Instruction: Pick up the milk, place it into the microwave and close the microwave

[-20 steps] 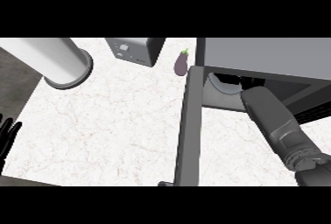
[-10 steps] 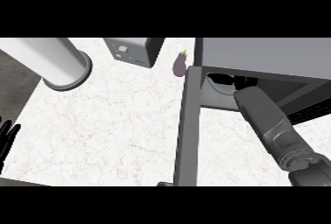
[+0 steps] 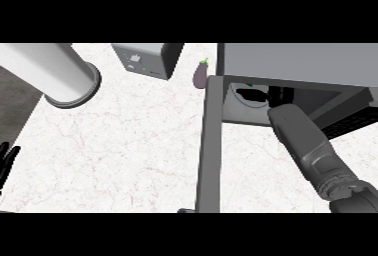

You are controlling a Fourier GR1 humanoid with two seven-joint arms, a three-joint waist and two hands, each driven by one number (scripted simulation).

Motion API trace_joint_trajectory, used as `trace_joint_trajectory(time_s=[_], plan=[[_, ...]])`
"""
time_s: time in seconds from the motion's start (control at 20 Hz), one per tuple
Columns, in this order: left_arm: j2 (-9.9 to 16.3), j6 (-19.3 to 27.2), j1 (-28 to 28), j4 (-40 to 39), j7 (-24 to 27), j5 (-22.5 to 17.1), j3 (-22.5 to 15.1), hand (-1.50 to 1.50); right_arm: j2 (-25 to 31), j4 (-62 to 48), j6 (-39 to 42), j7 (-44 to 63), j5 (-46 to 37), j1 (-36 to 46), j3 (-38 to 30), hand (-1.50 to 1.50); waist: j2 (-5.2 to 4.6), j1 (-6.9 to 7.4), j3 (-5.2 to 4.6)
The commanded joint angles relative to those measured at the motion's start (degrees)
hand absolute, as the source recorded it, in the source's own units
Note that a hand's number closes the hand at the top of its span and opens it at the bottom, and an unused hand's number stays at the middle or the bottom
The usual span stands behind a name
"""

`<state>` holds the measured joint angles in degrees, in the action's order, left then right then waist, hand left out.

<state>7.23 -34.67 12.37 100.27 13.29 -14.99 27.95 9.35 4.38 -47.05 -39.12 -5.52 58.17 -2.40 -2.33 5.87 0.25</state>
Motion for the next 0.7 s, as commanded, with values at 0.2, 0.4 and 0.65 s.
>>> trace_joint_trajectory(time_s=[0.2,0.4,0.65], plan=[[-1.96,1.76,-0.47,-0.74,0.59,1.69,-0.73,-1.5,-0.65,2.23,7.04,-4.1,2.04,-1.26,-2.34,-1.5,0.41,-1.59,-0.06],[-1.75,-1.43,5.04,3.3,0.32,-0.26,-0.3,-1.5,-2.22,4.13,13.1,-10.02,4.63,-6.86,-4.77,-1.5,1.1,-2.39,-0.05],[-2.56,-2.16,7.04,2.03,3.42,2.01,0.18,-1.5,-3.77,5.62,18.41,-13.17,5.7,-11.17,-5.57,-1.5,1.82,-4.21,-0.19]])
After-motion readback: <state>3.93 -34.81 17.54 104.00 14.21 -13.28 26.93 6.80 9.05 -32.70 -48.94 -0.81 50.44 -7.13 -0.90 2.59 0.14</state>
